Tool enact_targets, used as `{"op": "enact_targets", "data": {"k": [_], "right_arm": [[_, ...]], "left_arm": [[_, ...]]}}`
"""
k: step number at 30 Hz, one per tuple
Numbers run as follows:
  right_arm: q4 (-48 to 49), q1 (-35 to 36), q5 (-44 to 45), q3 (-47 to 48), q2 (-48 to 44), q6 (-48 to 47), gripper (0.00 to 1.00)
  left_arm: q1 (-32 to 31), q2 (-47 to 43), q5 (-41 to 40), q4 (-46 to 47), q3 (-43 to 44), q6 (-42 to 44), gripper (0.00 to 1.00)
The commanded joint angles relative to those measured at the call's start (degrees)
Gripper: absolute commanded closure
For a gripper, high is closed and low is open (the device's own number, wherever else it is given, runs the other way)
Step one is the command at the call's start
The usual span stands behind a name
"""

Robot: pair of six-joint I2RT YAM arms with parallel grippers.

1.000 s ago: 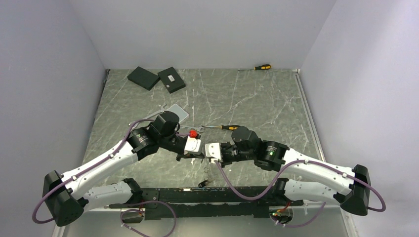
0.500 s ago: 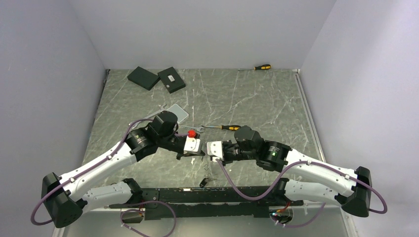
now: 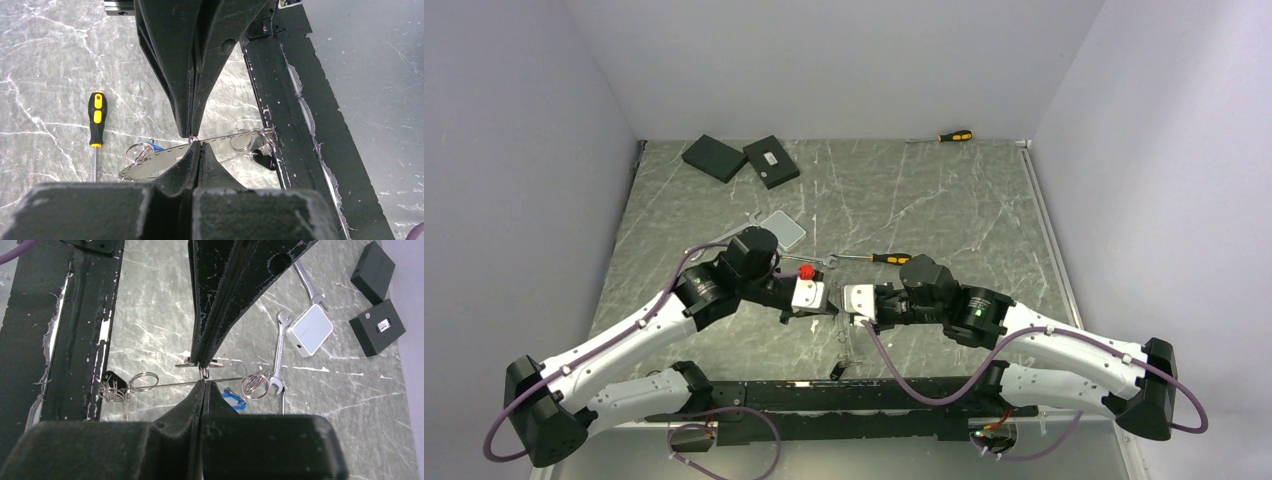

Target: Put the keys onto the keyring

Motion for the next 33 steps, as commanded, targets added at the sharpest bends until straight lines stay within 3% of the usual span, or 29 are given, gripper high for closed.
{"op": "enact_targets", "data": {"k": [1,33], "right_arm": [[6.7,-0.7,3.0,0.2,-1.5,0.2,1.00],[10.4,-2.4,3.2,-2.1,-6.1,1.2,1.00]], "left_arm": [[-0.1,-1.3,4.4,2.1,-1.2,-2.3,1.00],[1.9,-2.2,2.6,2.9,-1.4,-3.1,1.00]]}}
